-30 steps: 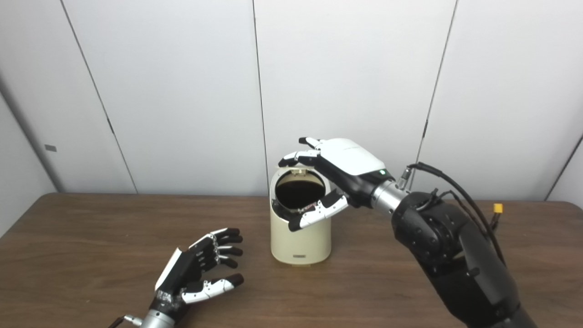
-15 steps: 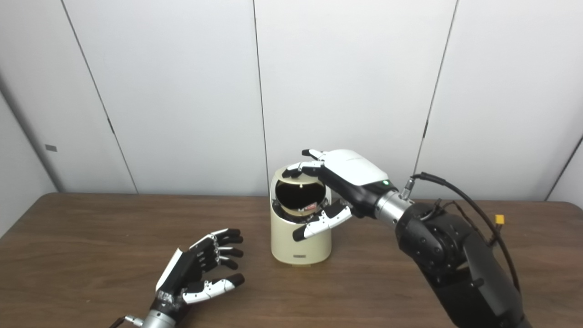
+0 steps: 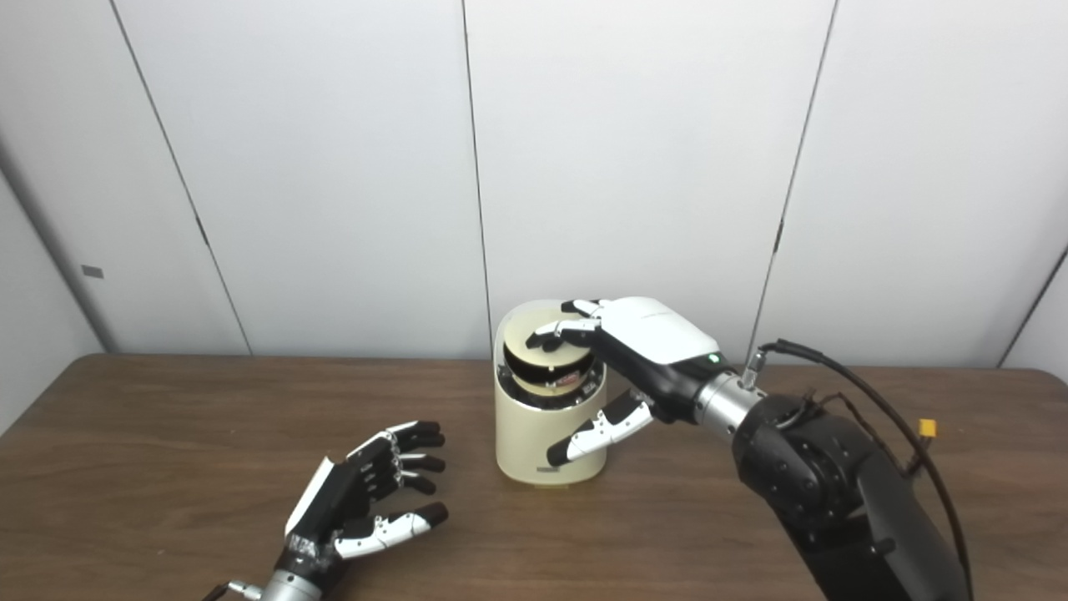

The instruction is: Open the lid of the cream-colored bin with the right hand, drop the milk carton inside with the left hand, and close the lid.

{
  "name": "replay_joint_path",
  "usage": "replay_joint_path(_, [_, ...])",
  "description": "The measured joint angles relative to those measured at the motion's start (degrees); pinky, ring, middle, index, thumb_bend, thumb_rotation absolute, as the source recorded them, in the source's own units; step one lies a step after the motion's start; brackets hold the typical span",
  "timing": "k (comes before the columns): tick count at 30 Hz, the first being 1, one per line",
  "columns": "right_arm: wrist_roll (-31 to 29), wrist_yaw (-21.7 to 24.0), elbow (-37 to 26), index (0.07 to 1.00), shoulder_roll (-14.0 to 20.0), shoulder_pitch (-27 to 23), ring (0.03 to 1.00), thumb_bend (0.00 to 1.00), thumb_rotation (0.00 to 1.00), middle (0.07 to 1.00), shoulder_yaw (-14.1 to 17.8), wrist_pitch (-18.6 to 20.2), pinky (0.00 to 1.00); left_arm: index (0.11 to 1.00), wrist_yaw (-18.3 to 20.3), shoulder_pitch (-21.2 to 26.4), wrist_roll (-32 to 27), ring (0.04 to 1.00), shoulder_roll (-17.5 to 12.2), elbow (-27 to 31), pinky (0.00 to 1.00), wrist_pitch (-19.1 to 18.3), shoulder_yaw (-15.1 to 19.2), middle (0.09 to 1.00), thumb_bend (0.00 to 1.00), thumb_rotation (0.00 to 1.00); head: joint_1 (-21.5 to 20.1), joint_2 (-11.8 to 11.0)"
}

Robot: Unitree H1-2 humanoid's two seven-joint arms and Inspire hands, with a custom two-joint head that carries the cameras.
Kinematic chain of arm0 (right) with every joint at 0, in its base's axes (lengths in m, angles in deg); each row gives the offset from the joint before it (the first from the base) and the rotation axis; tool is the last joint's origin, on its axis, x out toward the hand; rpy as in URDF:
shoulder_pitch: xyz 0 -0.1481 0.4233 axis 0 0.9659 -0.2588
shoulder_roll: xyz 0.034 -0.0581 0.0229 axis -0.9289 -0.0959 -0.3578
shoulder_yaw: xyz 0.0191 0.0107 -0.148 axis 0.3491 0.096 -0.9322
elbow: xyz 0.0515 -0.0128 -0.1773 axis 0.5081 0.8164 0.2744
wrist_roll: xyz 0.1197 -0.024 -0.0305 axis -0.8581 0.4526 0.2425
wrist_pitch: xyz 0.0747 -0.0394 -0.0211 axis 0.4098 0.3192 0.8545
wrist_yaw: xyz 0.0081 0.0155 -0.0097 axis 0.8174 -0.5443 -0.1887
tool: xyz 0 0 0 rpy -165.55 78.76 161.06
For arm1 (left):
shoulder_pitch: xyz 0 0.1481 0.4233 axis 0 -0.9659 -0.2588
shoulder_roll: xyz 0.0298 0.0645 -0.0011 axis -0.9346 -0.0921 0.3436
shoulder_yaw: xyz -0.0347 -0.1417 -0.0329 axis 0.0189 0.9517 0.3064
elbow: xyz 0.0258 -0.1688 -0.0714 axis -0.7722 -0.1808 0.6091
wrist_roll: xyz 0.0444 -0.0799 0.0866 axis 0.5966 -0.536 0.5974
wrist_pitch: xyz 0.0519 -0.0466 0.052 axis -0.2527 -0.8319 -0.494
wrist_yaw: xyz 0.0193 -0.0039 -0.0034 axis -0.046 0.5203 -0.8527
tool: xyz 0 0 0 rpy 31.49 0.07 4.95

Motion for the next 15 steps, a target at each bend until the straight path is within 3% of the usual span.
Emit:
replay_joint_path(9, [0.7,0.1,0.3,0.814,0.1,0.5,0.958,0.76,0.55,0.789,-0.1,-1.9,0.96,0.805,-0.7,-0.1,0.2,0.693,0.0,0.1,0.61,-0.1,0.0,0.774,0.73,0.14,0.2,0.4])
replay_joint_path(15, [6.9,0.2,0.3,0.787,1.7,0.6,0.957,0.8,0.58,0.754,-2.8,-3.8,1.0,0.803,-0.7,-0.1,0.0,0.695,0.0,0.2,0.61,-0.1,-0.1,0.776,0.73,0.13,0.3,0.5])
